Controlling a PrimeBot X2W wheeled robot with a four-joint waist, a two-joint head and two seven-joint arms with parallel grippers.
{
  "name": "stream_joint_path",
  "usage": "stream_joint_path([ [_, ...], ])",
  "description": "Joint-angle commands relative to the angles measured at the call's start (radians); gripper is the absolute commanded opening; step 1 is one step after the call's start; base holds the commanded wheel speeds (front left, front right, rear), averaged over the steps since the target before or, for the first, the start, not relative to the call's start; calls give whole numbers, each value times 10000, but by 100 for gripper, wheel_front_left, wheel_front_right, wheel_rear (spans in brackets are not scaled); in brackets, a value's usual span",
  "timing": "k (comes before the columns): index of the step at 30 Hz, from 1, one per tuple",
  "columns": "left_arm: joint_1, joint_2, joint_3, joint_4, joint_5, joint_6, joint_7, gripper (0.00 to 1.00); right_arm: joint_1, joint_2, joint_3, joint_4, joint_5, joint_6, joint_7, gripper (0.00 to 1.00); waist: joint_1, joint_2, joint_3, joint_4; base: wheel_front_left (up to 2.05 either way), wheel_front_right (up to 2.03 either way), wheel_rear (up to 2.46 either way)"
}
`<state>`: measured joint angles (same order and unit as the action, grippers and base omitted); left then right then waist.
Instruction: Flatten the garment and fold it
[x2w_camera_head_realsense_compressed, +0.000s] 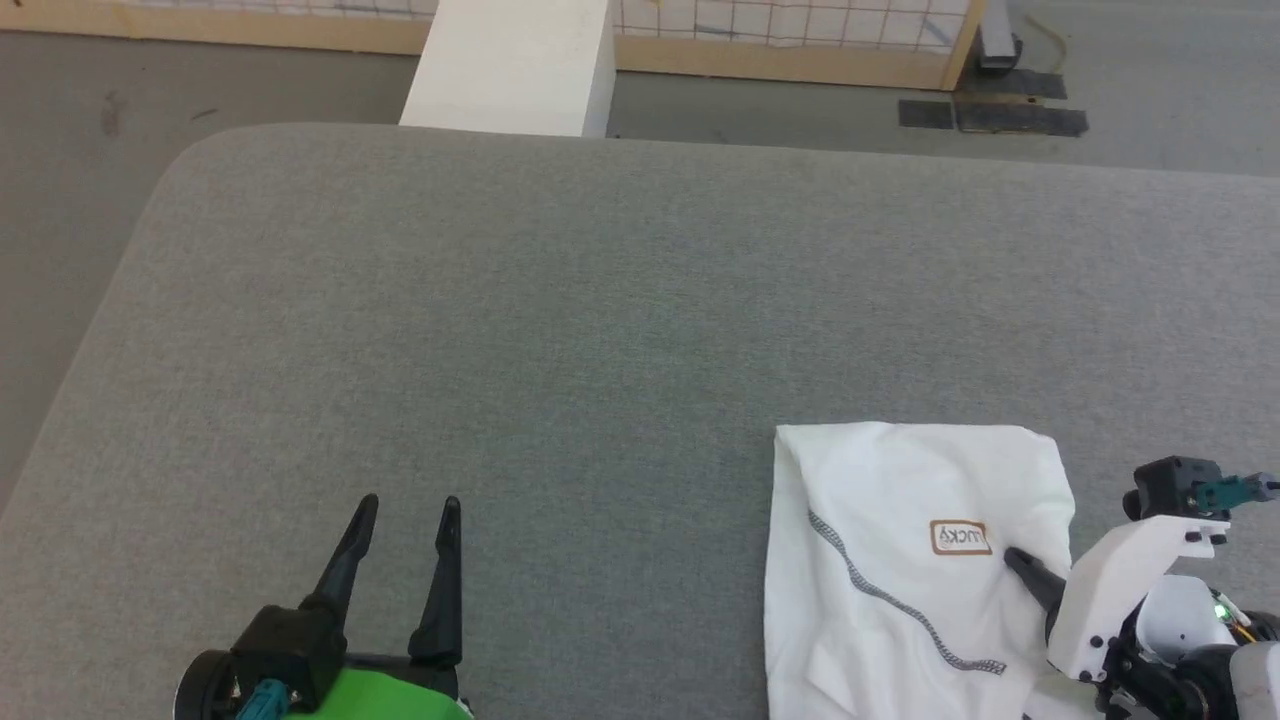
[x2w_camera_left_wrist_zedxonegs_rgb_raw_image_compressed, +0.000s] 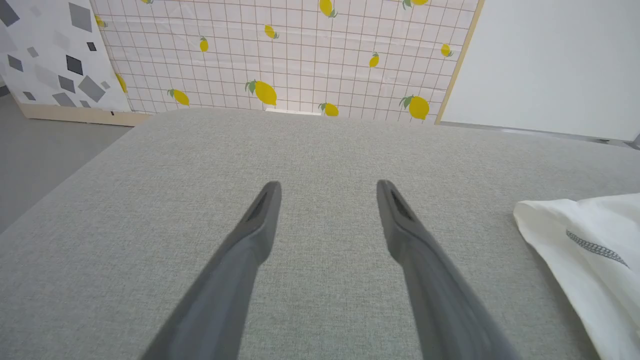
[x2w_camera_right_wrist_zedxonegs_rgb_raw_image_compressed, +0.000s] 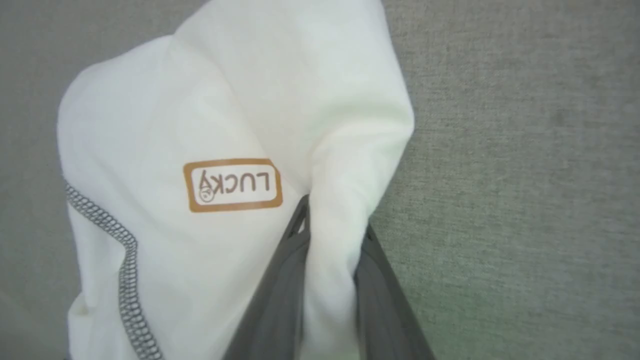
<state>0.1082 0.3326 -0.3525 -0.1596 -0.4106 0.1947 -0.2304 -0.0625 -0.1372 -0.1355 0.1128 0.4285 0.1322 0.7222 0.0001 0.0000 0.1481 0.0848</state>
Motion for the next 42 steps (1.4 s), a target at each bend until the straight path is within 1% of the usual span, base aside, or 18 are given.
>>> stream_joint_path([
  [1,-59,67,2,-81,5,24,5,100,-53,-76,141,-140,53,-15,-66,0,-1,0,-112,-230,0,0,0],
  [4,-61,103,4,-201,24,67,54,100,-217,-367,490,-551,106,-15,-65,0,-1,0,-113,-511,0,0,0],
  [10,-89,217,38,-414,65,149,166,100,-865,-1223,1056,-1159,304,-15,182,0,-1,0,101,-1261,0,0,0],
  [15,-311,327,24,-582,174,170,294,100,-1577,-2126,1733,-1400,615,-15,360,0,-1,0,508,-1990,0,0,0],
  [16,-488,421,31,-680,261,180,395,100,-1982,-2614,2024,-1384,727,-15,406,0,-1,0,740,-2344,0,0,0],
  [20,-777,585,39,-878,414,196,597,100,-2568,-3274,2295,-1238,827,-15,362,0,-1,0,1156,-2770,0,0,0],
  [23,-1028,711,37,-1082,556,200,752,100,-2955,-3695,2412,-1112,872,-15,255,0,-1,0,1524,-2980,0,0,0],
  [27,-1384,918,63,-1421,795,234,1000,100,-3388,-4204,2554,-950,1240,-15,155,0,-1,0,2058,-3197,0,0,0],
  [33,-1809,1285,185,-2010,1132,320,1431,100,-4009,-5235,2472,-496,1205,-15,-363,0,-1,0,2830,-3464,0,0,0],
  [42,-2183,1752,310,-2715,1480,390,2077,100,-4736,-5955,2236,375,938,-15,-1119,0,-1,0,3773,-3785,0,0,0],
])
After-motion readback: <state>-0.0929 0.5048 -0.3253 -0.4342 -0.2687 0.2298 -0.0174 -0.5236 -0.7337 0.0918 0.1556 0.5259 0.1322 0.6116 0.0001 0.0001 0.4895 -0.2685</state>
